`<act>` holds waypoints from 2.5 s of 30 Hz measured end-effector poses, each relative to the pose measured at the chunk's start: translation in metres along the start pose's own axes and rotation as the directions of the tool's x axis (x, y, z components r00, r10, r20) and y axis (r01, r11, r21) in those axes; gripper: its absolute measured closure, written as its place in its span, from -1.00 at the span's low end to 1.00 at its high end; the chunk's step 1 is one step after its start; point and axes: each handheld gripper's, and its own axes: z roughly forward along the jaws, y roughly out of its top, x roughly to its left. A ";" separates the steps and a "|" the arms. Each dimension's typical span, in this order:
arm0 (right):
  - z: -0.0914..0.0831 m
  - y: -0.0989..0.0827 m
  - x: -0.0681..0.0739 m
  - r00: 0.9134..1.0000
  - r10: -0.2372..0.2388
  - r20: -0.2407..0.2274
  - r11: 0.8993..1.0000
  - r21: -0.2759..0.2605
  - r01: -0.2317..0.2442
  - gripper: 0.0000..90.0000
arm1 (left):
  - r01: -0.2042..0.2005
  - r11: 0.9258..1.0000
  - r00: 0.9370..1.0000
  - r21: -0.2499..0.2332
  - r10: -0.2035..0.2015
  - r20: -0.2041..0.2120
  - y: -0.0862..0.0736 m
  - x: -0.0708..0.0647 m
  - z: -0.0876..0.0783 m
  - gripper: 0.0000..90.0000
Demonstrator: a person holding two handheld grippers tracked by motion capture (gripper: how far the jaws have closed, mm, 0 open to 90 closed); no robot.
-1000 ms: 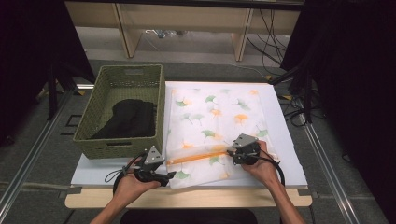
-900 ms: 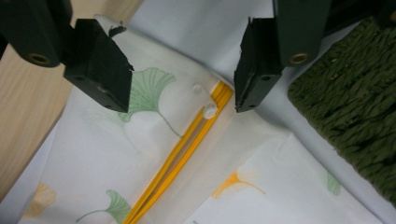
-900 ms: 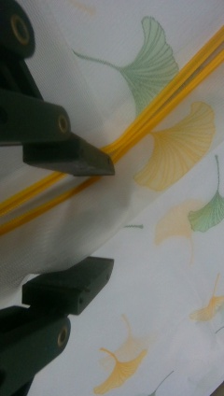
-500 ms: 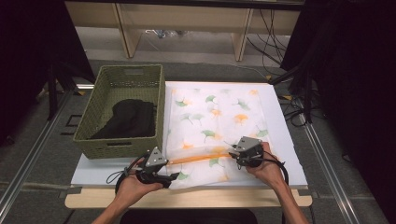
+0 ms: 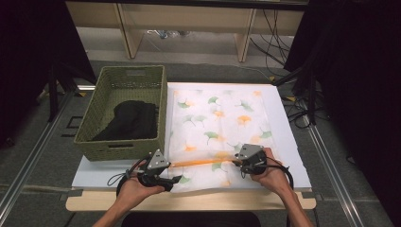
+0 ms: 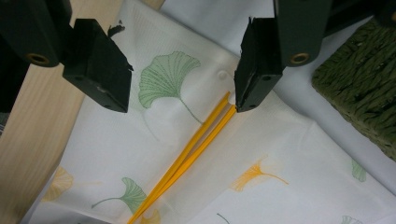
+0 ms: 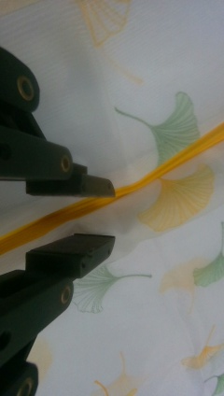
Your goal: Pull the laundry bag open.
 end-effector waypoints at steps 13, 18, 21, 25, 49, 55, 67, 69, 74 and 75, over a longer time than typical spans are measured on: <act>-0.005 0.001 -0.003 0.991 0.133 -0.018 0.988 -0.070 -0.134 0.55 | -0.063 0.997 0.993 0.038 0.059 0.100 -0.005 -0.021 0.003 -0.19; -0.009 -0.006 -0.008 0.986 0.165 -0.012 0.983 -0.073 -0.166 0.49 | -0.151 0.979 0.987 0.139 0.142 0.074 -0.017 -0.027 0.007 -0.29; -0.008 -0.007 -0.011 0.986 0.164 -0.011 0.983 -0.082 -0.165 0.47 | -0.166 0.976 0.986 0.140 0.159 0.057 -0.019 -0.026 0.007 -0.28; -0.007 -0.006 -0.010 0.986 0.169 -0.008 0.981 -0.092 -0.169 0.45 | -0.203 0.964 0.979 0.170 0.201 0.029 -0.019 -0.026 0.013 -0.06; 0.003 -0.010 -0.005 0.989 0.124 -0.084 0.992 -0.027 -0.126 0.23 | -0.178 0.968 0.984 0.178 0.171 0.057 -0.019 -0.008 -0.001 0.86; 0.010 -0.008 -0.008 0.988 0.125 -0.090 0.989 -0.062 -0.131 0.19 | -0.186 0.965 0.982 0.183 0.178 0.063 -0.019 -0.009 0.001 0.85; 0.020 0.001 -0.012 0.995 0.090 -0.034 0.995 -0.047 -0.091 0.75 | -0.195 0.961 0.980 0.197 0.184 0.069 -0.019 -0.008 0.000 0.88; 0.019 0.001 -0.014 0.994 0.107 -0.005 0.994 -0.031 -0.107 0.86 | -0.195 0.961 0.980 0.198 0.185 0.070 -0.020 -0.008 0.000 0.89; 0.017 0.004 -0.017 0.993 0.117 0.027 0.992 -0.058 -0.116 0.99 | -0.194 0.961 0.980 0.196 0.182 0.075 -0.019 -0.009 0.001 0.88; 0.016 0.004 -0.017 0.992 0.120 0.034 0.991 -0.067 -0.118 1.00 | -0.200 0.960 0.979 0.196 0.188 0.079 -0.019 -0.008 0.001 0.88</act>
